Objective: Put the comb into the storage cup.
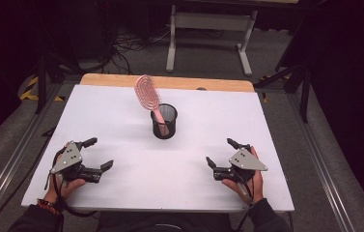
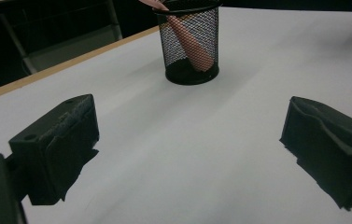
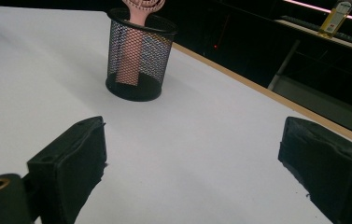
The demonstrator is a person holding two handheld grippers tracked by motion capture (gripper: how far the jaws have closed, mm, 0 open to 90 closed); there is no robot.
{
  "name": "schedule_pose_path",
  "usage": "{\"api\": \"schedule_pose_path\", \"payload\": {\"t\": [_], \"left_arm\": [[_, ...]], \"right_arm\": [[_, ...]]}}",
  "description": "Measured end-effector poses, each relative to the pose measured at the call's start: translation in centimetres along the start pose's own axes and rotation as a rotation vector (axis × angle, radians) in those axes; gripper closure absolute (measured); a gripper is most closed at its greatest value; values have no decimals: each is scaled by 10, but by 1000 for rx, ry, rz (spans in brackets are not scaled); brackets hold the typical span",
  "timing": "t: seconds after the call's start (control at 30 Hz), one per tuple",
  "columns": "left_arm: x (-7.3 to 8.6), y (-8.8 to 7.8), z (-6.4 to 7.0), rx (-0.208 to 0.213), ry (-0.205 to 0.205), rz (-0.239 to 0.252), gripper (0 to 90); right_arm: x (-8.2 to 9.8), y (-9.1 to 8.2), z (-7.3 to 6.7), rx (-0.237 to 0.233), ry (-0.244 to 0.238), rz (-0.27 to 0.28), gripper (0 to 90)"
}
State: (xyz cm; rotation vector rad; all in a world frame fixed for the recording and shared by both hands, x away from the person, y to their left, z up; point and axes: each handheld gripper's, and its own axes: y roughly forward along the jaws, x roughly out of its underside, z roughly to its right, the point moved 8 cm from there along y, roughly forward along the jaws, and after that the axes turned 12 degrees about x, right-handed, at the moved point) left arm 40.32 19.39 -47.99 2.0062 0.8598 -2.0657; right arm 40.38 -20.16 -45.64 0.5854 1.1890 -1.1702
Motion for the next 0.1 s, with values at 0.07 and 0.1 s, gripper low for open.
{"api": "schedule_pose_path", "payload": {"t": [0.07,0.1], "left_arm": [[1,1,-1,1,-2,-7,49],[1,1,-1,1,-2,-7,50]], "right_arm": [[0,0,0,4,-10,-2,83],[0,-1,0,5,-12,1,83]]}}
